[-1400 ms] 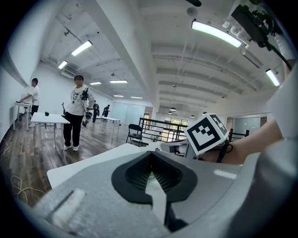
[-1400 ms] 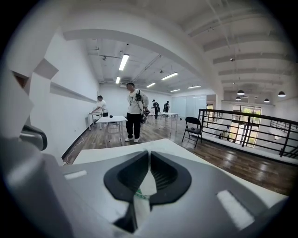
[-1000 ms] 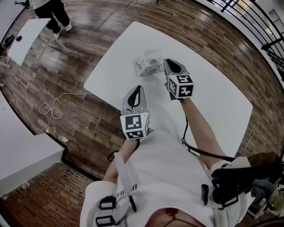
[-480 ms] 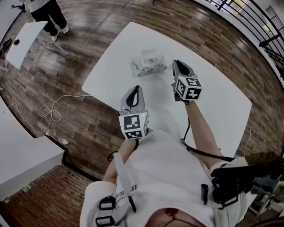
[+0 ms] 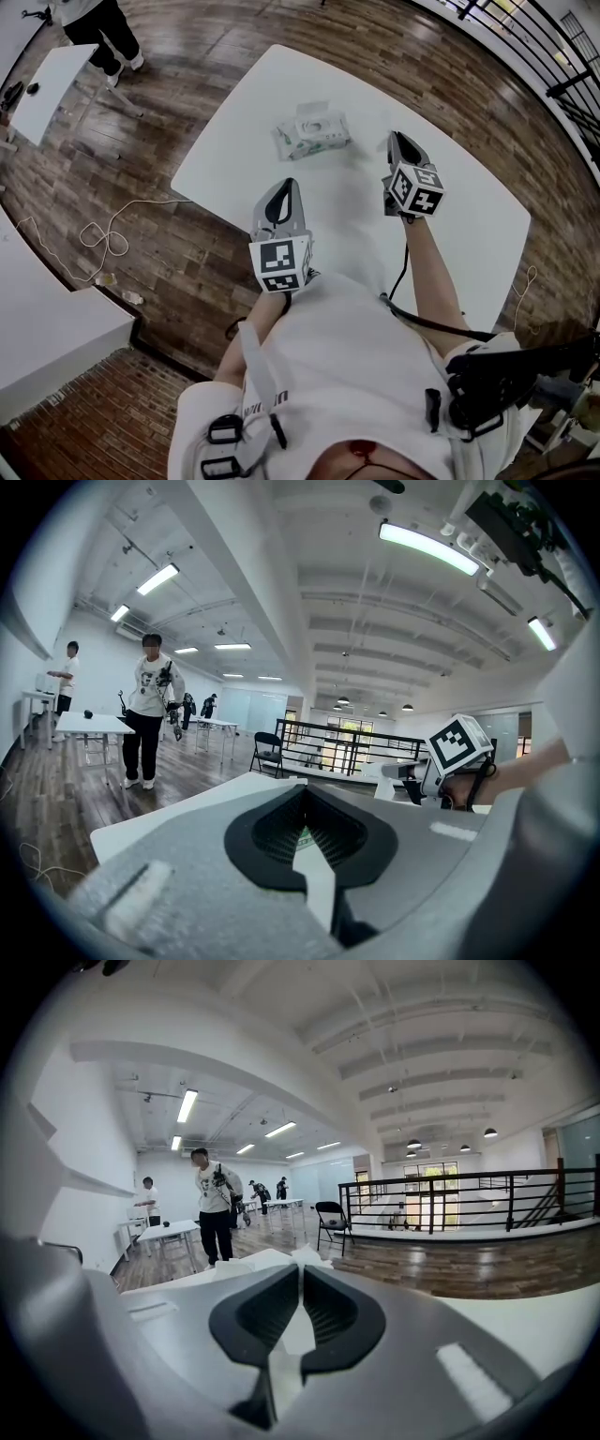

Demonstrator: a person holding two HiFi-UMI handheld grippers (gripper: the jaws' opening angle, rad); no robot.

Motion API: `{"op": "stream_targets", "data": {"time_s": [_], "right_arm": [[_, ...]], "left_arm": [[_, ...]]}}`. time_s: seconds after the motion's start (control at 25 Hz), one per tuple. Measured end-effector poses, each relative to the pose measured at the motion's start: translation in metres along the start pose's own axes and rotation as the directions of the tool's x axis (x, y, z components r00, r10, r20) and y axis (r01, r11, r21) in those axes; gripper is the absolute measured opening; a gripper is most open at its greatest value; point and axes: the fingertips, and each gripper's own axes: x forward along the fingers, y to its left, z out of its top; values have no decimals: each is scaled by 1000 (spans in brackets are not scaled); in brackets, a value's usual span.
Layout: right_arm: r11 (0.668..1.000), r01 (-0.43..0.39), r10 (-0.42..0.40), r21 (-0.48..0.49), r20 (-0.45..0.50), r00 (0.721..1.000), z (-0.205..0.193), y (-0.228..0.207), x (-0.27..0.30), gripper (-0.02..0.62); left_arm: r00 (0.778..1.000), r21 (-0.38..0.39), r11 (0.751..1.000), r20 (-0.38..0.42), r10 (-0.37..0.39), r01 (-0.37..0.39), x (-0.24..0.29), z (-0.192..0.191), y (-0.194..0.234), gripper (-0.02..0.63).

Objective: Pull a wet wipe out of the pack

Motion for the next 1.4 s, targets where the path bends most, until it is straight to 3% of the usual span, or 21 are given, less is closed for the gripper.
{"op": "stream_targets", "data": {"time_s": [0.44, 1.4], "right_arm": [[997, 76, -74, 24, -59, 995, -35, -34, -16, 20], [993, 92, -67, 76, -284, 957, -139, -19, -29, 20]], "left_arm": [[1000, 4, 1000, -2, -9, 9, 4, -1, -2, 3], [1000, -3, 1000, -4, 1, -1, 1, 0, -1, 3]]}}
